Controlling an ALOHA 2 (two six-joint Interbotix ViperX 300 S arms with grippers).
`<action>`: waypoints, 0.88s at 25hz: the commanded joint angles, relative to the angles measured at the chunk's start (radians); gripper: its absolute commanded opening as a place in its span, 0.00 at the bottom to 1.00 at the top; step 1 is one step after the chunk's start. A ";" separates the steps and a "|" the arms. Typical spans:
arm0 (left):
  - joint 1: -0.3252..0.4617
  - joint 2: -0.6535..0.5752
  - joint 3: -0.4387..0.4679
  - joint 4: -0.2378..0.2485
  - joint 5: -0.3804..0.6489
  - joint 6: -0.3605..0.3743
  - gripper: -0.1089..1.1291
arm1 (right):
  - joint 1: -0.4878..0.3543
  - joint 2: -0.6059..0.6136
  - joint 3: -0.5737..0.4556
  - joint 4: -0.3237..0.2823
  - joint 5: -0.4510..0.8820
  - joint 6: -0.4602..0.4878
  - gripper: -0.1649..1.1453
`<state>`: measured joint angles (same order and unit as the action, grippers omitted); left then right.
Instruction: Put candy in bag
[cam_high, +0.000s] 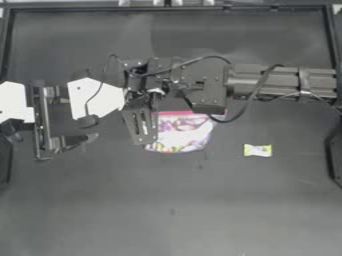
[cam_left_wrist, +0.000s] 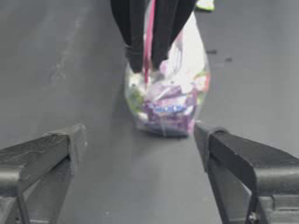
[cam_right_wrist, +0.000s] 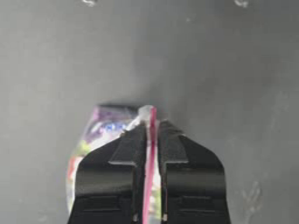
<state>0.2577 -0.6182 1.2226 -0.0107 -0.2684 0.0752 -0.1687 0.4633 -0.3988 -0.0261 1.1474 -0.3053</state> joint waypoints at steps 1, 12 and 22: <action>-0.006 0.026 -0.014 -0.005 -0.028 -0.002 0.92 | 0.002 -0.026 -0.034 0.003 -0.005 0.002 0.40; -0.011 0.152 -0.020 -0.028 -0.206 -0.005 0.92 | 0.002 -0.028 -0.044 0.000 -0.006 0.000 0.39; -0.012 0.193 -0.023 -0.046 -0.287 -0.006 0.92 | 0.002 -0.029 -0.051 0.005 -0.009 -0.005 0.36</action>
<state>0.2470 -0.4264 1.2210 -0.0537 -0.5400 0.0706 -0.1687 0.4633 -0.4203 -0.0245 1.1443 -0.3083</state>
